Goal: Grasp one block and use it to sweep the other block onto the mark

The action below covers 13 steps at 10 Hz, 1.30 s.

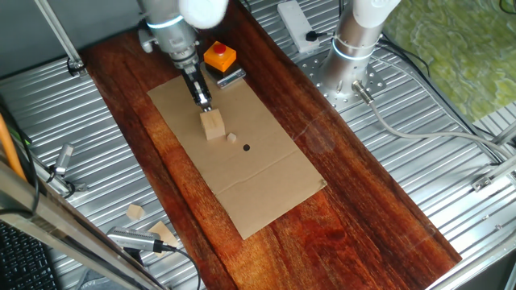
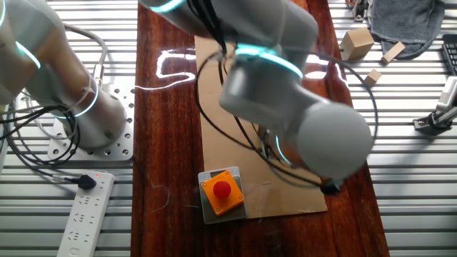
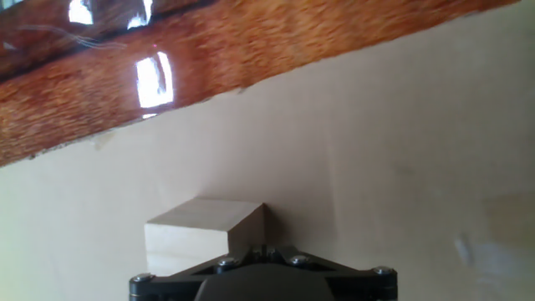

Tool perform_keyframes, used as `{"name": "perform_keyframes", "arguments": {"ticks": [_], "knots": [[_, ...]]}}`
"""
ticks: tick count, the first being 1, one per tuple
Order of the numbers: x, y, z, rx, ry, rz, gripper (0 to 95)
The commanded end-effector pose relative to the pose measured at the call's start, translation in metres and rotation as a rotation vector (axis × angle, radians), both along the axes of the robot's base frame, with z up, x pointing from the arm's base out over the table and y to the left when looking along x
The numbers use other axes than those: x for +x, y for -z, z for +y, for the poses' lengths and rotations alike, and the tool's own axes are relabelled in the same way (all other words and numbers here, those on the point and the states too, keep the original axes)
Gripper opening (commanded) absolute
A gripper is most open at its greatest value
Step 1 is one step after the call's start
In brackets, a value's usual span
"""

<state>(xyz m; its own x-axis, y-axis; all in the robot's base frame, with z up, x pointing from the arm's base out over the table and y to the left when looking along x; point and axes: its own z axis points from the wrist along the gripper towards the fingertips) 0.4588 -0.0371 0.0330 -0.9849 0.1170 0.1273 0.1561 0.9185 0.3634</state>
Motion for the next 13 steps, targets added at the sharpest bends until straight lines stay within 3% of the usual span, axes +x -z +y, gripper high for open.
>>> {"name": "perform_keyframes", "arguments": {"ticks": [1,3,8,13], "knots": [[-0.0009,0.0015,0.0100,-0.015,0.004,0.001,0.0],[-0.0042,0.0020,0.0185,-0.020,0.005,-0.002,0.0],[-0.0050,0.0009,0.0184,-0.028,-0.001,-0.007,0.0],[-0.0045,0.0008,0.0183,-0.072,-0.052,-0.025,0.0]]}}
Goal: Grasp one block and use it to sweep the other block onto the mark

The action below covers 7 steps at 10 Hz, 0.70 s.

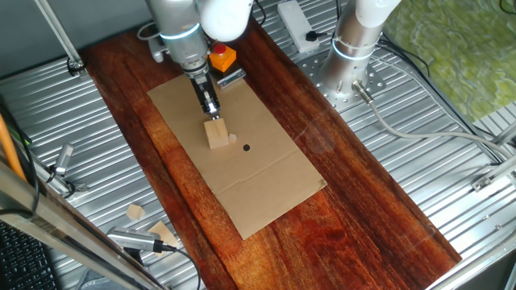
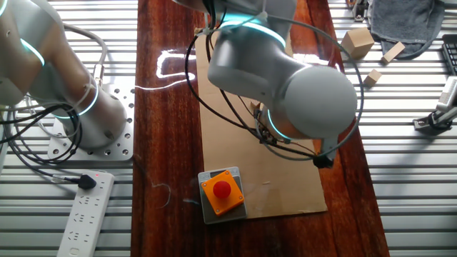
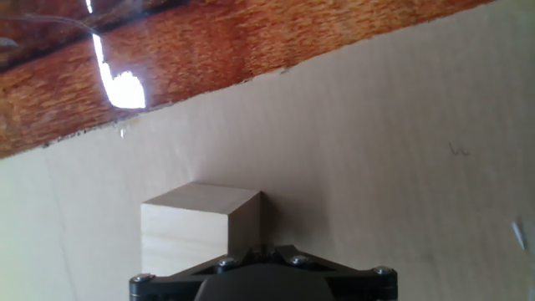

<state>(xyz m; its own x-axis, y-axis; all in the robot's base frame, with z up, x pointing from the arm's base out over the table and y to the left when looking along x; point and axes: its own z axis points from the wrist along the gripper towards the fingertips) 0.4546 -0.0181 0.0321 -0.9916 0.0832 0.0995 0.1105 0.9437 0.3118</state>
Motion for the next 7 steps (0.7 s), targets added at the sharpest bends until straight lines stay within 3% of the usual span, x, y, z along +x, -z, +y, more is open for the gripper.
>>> {"name": "perform_keyframes", "arguments": {"ticks": [1,4,6,7], "knots": [[-0.0003,-0.0001,-0.0006,-0.014,-0.012,-0.003,0.0],[-0.0003,-0.0001,-0.0006,-0.030,-0.029,-0.004,0.0],[-0.0003,-0.0001,-0.0006,-0.074,-0.055,-0.010,0.0],[-0.0004,-0.0001,-0.0006,-0.113,-0.080,-0.010,0.0]]}}
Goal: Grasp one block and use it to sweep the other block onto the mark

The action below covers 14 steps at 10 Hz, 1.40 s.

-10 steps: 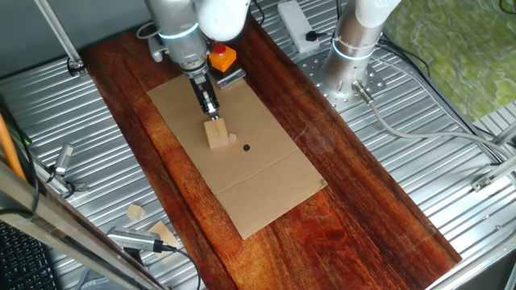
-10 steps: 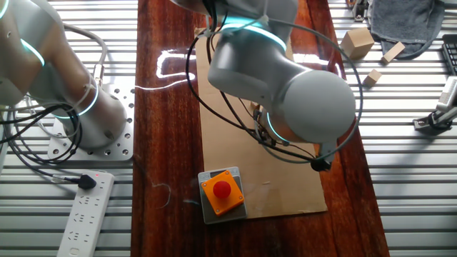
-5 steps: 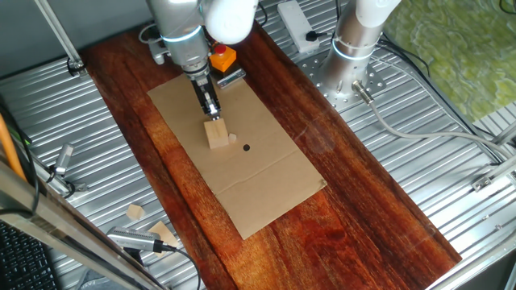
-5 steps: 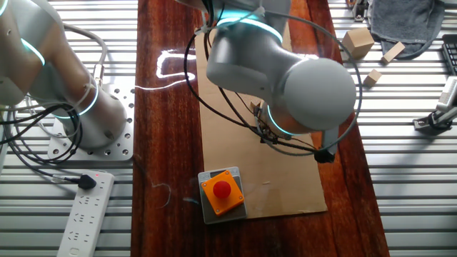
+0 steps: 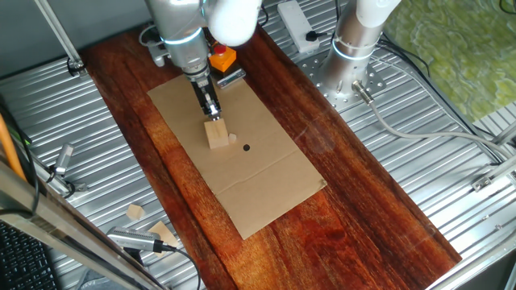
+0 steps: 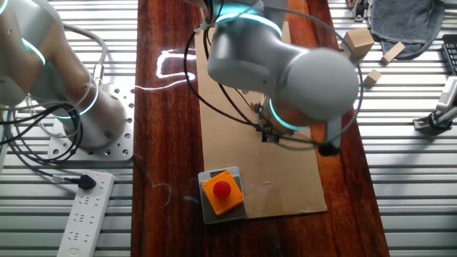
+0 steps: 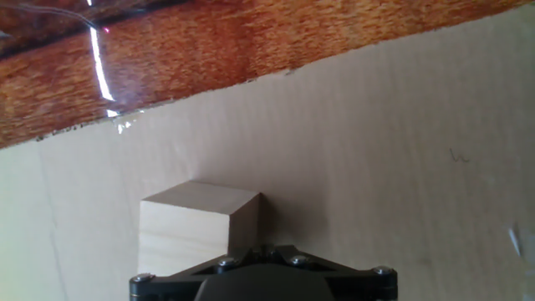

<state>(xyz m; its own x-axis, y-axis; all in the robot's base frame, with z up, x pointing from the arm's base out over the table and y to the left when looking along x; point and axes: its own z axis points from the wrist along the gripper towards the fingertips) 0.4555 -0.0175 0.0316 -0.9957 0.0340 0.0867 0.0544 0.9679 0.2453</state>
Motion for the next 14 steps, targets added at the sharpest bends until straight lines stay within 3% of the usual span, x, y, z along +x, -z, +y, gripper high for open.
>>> {"name": "perform_keyframes", "arguments": {"ticks": [1,7,9,11,14], "knots": [[-0.0016,-0.0004,-0.0013,-0.093,-0.066,-0.005,0.0],[-0.0017,-0.0002,-0.0014,-0.200,-0.120,-0.013,0.0],[-0.0018,-0.0002,-0.0014,-0.203,-0.114,-0.015,0.0],[-0.0018,-0.0005,-0.0014,-0.232,-0.123,-0.025,0.0],[-0.0020,-0.0046,-0.0021,-0.231,-0.122,-0.025,0.0]]}}
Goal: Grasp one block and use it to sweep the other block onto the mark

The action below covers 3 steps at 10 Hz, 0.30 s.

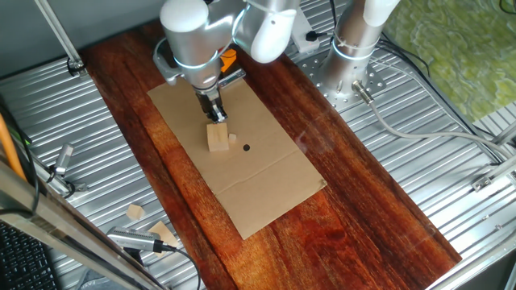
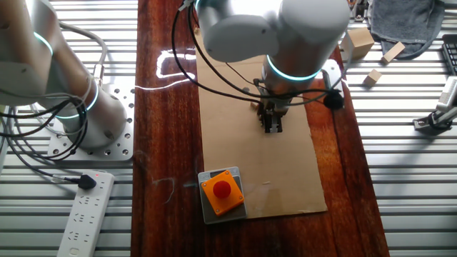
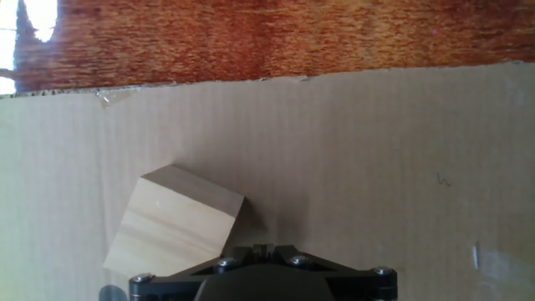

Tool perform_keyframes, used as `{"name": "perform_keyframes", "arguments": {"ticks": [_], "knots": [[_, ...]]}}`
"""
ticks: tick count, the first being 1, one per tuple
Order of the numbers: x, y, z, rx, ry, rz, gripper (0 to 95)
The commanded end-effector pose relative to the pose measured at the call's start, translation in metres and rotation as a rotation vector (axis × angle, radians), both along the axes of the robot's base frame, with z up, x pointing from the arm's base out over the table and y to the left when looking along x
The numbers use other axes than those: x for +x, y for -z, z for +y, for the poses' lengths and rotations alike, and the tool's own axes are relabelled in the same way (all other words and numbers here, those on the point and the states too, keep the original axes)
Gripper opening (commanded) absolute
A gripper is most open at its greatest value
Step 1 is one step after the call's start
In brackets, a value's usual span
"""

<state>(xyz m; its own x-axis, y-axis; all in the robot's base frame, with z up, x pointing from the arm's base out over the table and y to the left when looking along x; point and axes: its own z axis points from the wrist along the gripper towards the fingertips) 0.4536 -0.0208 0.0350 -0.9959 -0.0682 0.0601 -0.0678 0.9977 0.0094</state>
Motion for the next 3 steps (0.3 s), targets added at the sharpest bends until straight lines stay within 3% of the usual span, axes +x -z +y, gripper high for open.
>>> {"name": "perform_keyframes", "arguments": {"ticks": [1,3], "knots": [[-0.0001,-0.0014,0.0012,0.008,-0.005,0.005,0.0],[-0.0001,-0.0016,0.0012,0.012,-0.004,0.002,0.0]]}}
